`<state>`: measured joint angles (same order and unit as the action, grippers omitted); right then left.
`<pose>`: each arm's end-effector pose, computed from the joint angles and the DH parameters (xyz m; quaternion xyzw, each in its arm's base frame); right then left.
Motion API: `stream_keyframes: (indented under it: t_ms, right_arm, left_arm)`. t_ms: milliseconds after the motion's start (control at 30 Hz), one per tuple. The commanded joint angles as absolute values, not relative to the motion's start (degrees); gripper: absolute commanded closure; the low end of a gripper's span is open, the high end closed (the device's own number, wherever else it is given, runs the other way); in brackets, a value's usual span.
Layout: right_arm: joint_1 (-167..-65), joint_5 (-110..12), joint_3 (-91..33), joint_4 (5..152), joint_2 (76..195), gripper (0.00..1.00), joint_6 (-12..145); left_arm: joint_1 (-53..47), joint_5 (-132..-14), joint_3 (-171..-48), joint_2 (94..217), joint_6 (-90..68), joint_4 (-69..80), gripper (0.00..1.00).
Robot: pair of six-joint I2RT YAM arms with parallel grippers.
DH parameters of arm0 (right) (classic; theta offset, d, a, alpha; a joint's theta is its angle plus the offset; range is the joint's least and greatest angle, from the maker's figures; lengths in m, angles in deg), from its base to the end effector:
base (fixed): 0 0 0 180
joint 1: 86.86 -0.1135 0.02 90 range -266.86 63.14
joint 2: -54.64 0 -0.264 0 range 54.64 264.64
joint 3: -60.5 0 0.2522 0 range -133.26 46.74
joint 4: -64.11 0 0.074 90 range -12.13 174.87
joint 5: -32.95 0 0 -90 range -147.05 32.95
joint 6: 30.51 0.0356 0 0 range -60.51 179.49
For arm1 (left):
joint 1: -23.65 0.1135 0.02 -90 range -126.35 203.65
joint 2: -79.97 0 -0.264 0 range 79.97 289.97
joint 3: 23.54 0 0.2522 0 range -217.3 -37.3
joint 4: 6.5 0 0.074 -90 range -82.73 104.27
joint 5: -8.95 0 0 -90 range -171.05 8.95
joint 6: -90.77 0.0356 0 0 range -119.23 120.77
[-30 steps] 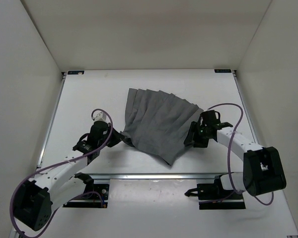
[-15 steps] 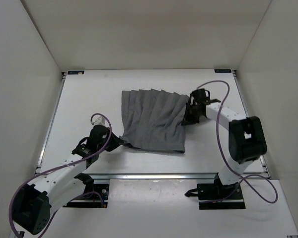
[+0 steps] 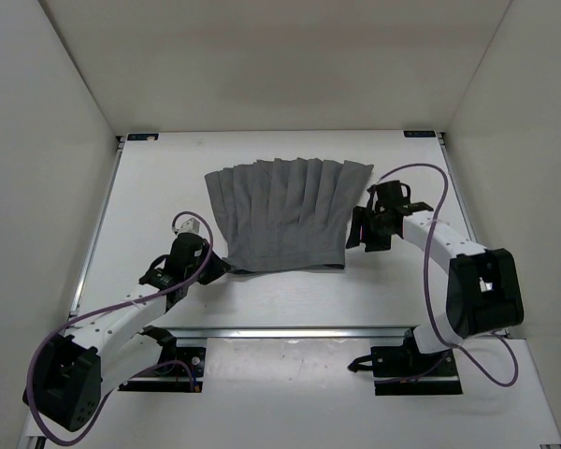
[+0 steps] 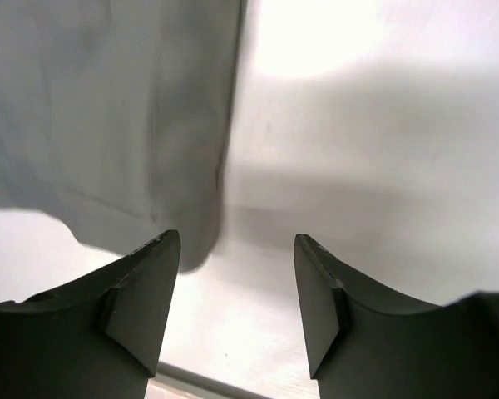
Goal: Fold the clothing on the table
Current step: Fold the skirt
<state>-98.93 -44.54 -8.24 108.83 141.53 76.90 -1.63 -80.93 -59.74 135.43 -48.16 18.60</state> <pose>0.2868 0.0692 0.2018 0.0195 0.9665 0.1618 0.1985 0.1688 -0.0798 0.1711 -0.1885 0.9022 -0.2347 0.3087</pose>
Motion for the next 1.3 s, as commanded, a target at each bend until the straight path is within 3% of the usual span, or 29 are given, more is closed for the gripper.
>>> stream_keyframes:
  t_ms: [0,533,600,633,700,1100,1267]
  right_arm:
    - [-99.1,-41.3,-2.8,104.3,138.8,0.46,77.9]
    - [-95.7,-22.4,9.9,83.0,138.4,0.47,91.3]
    - [-94.9,-20.7,11.3,81.2,137.7,0.40,93.3]
    - [-94.9,-20.4,11.6,80.3,137.3,0.30,94.5]
    - [-95.3,-20.4,12.0,79.7,136.8,0.28,94.8]
    - [-95.7,-22.0,16.1,74.7,132.8,0.31,100.7]
    - [-95.5,-23.3,12.0,80.9,136.8,0.32,97.6]
  left_arm:
    - [-1.1,-79.7,-58.9,135.4,-47.7,16.8,1.00]
    - [-0.8,-79.2,-58.2,133.6,-47.7,17.0,1.00]
    - [-0.5,-78.9,-58.2,133.3,-47.5,16.9,1.00]
    - [-0.5,-78.9,-58.0,133.5,-47.7,16.9,1.00]
    - [-0.5,-79.0,-58.0,133.3,-47.7,16.9,1.00]
    - [-0.5,-79.3,-58.6,134.1,-47.7,16.7,1.00]
    - [-0.8,-79.2,-58.7,134.5,-47.7,16.4,1.00]
